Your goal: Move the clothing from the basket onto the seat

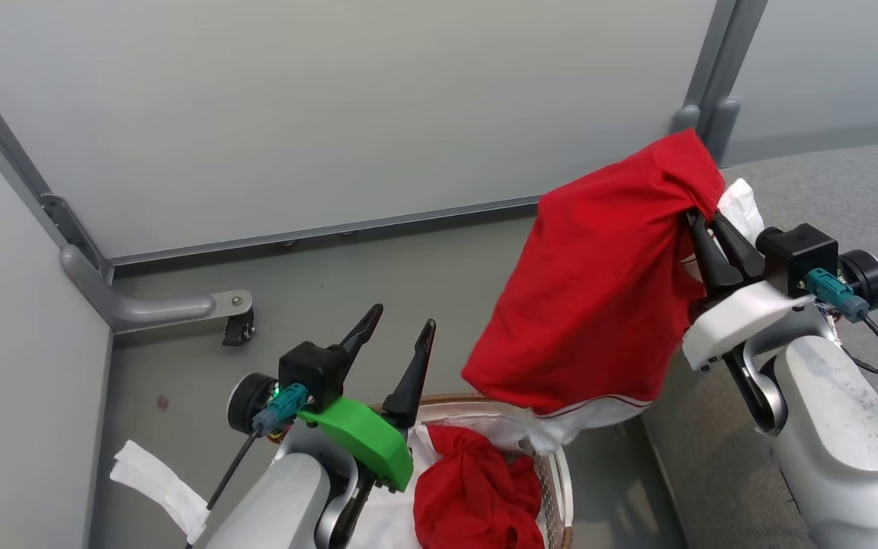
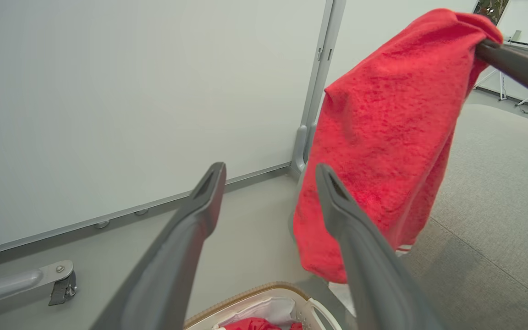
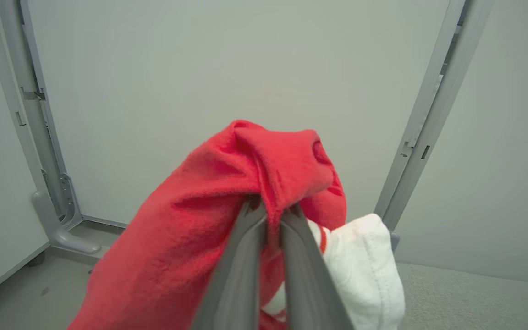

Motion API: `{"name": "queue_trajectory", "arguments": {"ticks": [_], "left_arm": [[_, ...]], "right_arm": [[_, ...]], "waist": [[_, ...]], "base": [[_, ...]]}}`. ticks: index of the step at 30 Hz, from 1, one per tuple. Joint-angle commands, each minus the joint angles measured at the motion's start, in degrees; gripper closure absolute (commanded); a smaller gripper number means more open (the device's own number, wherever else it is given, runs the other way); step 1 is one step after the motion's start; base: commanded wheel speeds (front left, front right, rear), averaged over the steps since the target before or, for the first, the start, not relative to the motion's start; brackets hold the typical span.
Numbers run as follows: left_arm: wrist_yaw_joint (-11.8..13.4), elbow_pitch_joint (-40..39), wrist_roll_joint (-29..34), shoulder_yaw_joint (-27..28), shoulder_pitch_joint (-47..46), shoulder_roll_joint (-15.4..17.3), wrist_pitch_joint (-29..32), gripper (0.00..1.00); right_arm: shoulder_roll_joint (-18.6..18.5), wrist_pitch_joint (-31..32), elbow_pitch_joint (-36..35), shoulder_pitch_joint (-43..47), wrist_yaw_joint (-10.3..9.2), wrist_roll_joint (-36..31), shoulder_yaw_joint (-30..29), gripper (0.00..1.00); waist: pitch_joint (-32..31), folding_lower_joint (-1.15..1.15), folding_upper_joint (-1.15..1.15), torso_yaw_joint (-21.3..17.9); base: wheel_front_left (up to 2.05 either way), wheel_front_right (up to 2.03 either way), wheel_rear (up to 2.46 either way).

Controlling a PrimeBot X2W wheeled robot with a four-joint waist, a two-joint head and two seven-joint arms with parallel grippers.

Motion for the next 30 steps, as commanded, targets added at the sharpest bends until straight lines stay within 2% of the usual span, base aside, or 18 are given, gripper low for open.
{"name": "queue_trajectory", "arguments": {"ticks": [1, 8, 19, 24, 30], "left_arm": [[-0.27, -0.31, 0.46, 0.31, 1.16, -0.13, -0.03, 0.0], [-0.29, -1.55, 1.05, 0.62, 2.16, -0.82, -0.03, 0.0], [-0.29, -3.63, 2.03, 0.3, 1.29, -1.44, -0.03, 0.0], [-0.29, -3.66, 2.18, -1.05, 0.07, -1.6, -0.03, 0.0], [-0.3, -3.54, 2.47, -2.03, -1.15, -1.66, -0.03, 0.0]], "right_arm": [[-0.03, -0.29, -0.3, 0.92, -0.04, -0.42, -0.27, 1.0], [-0.11, -0.29, -0.89, 0.3, -0.04, -1.05, -0.79, 1.0], [-1.56, -0.29, -1.72, -0.86, -0.04, -1.98, -1.68, 1.0], [-1.76, -0.28, -2.32, -0.79, -0.04, -2.1, -2.76, 1.0], [-1.35, -0.29, -3.24, -1.13, -0.04, -2.33, -3.81, 1.0]], "waist": [[0.13, 0.0, 0.0, -0.36], [1.04, 0.0, 0.0, -3.4], [4.31, 0.0, 0.0, -13.03], [5.99, 0.0, 0.0, -16.21], [8.42, 0.0, 0.0, -17.3]], "base": [[0.0, 0.0, 0.0], [0.0, 0.0, 0.0], [0.0, 0.0, 0.0], [0.0, 0.0, 0.0], [0.0, 0.0, 0.0]]}}
